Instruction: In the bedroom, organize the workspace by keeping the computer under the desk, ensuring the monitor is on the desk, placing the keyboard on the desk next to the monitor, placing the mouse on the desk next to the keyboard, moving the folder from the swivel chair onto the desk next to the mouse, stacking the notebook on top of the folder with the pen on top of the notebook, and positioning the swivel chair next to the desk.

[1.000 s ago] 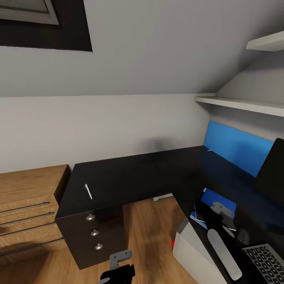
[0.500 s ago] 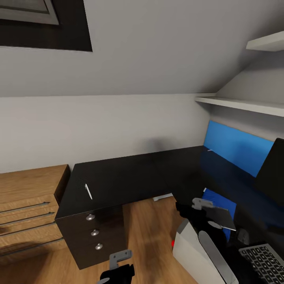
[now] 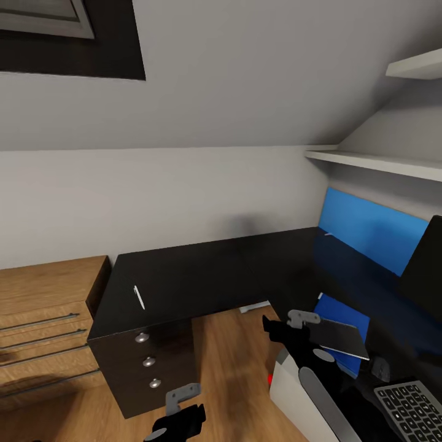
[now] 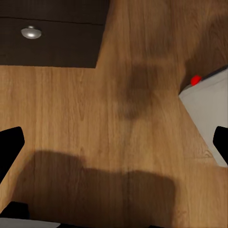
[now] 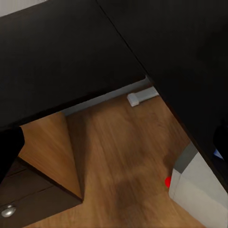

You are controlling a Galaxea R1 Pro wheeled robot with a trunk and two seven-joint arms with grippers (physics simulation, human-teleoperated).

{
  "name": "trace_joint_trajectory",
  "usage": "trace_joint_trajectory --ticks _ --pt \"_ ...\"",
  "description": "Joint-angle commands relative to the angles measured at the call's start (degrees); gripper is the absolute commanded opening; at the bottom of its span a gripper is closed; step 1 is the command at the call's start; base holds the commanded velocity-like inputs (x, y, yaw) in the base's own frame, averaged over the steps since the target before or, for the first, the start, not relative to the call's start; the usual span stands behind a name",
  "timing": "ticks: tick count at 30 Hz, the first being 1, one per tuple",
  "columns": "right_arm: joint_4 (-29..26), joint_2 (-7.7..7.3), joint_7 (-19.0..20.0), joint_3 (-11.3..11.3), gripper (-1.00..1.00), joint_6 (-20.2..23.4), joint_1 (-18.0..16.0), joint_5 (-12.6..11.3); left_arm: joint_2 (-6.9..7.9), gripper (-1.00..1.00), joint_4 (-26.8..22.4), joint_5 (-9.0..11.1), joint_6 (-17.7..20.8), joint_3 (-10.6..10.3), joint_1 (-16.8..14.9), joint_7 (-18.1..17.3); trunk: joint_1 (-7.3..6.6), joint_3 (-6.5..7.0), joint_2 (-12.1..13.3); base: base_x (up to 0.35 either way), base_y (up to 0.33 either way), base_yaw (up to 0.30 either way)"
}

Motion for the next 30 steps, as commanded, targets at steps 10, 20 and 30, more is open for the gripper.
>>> trace_joint_trajectory --ticks 10,20,30 --pt "0.06 -0.06 -0.62 -0.02 1.00 -1.44 -0.07 -0.33 0.18 1.00 -0.08 0.22 0.01 0.74 -0.08 0.29 0.01 -0.07 -0.05 0.000 0.072 0.075" --pt "0.15 -0.12 -0.55 0.01 1.00 -2.05 -0.07 -0.31 0.29 1.00 -0.08 0.22 0.00 1.23 -0.08 0.26 0.01 -0.18 -0.05 0.000 0.289 0.250" --pt "0.16 -0.16 -0.47 0.04 1.00 -2.09 -0.09 -0.34 0.28 1.00 -0.08 0.19 0.03 1.58 -0.08 0.31 0.01 -0.23 -0.05 0.000 0.176 0.031"
